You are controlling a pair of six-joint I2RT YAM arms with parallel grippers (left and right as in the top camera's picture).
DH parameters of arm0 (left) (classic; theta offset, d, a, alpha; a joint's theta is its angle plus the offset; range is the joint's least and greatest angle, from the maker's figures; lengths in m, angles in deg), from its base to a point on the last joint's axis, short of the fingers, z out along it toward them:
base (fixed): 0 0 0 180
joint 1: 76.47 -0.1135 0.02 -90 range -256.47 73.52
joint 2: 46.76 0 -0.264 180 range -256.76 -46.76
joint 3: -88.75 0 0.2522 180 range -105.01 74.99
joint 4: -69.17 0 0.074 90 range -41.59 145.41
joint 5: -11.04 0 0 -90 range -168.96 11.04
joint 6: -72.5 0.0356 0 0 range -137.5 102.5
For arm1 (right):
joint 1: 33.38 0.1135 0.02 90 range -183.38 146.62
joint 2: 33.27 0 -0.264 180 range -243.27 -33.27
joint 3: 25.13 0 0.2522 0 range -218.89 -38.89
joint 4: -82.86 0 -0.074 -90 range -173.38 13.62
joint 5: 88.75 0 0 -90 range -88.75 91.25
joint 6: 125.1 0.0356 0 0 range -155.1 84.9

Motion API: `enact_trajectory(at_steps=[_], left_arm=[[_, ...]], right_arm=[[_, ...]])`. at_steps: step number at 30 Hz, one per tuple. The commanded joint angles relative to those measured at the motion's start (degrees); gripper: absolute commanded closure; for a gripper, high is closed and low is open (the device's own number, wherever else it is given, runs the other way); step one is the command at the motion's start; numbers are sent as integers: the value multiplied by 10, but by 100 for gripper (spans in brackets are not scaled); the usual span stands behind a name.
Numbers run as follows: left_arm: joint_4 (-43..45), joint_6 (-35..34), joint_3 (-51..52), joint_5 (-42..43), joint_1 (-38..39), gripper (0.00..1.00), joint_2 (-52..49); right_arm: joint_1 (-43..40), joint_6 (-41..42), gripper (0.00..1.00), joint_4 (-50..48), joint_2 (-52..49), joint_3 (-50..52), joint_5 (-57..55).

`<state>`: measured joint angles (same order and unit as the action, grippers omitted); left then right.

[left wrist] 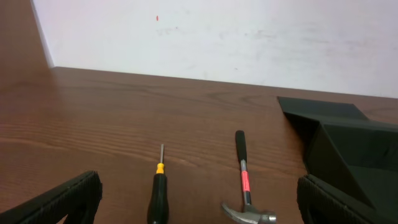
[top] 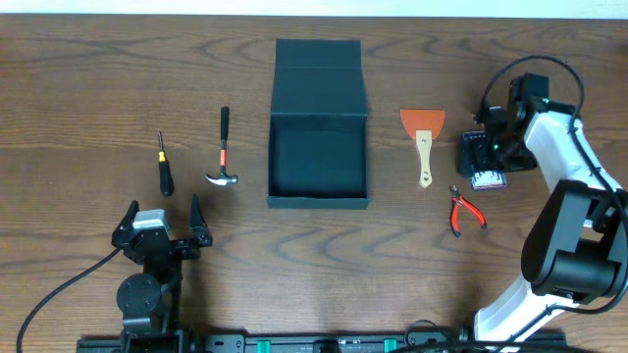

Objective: Pack container
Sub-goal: 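Move the right gripper over the clear screwdriver case, then lower the right gripper and grasp the clear screwdriver case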

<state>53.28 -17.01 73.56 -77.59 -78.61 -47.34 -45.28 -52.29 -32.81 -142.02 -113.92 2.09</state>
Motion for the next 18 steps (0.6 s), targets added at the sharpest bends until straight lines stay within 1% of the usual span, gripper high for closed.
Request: enact_trajectory(at_steps=[1, 7, 13, 18], left_arm=[[-19, 10, 12, -5, 2, 1, 3], [-19, 10, 12, -5, 2, 1, 3], [-19, 10, 12, -5, 2, 2, 3], [-19, 10, 12, -5, 2, 1, 3]], right_arm=[[-3, -11, 1, -14, -3, 15, -10], [-4, -10, 1, -28, -3, 16, -40], [-5, 12, 1, -47, -4, 16, -83], [-11, 13, 1, -60, -10, 16, -85]])
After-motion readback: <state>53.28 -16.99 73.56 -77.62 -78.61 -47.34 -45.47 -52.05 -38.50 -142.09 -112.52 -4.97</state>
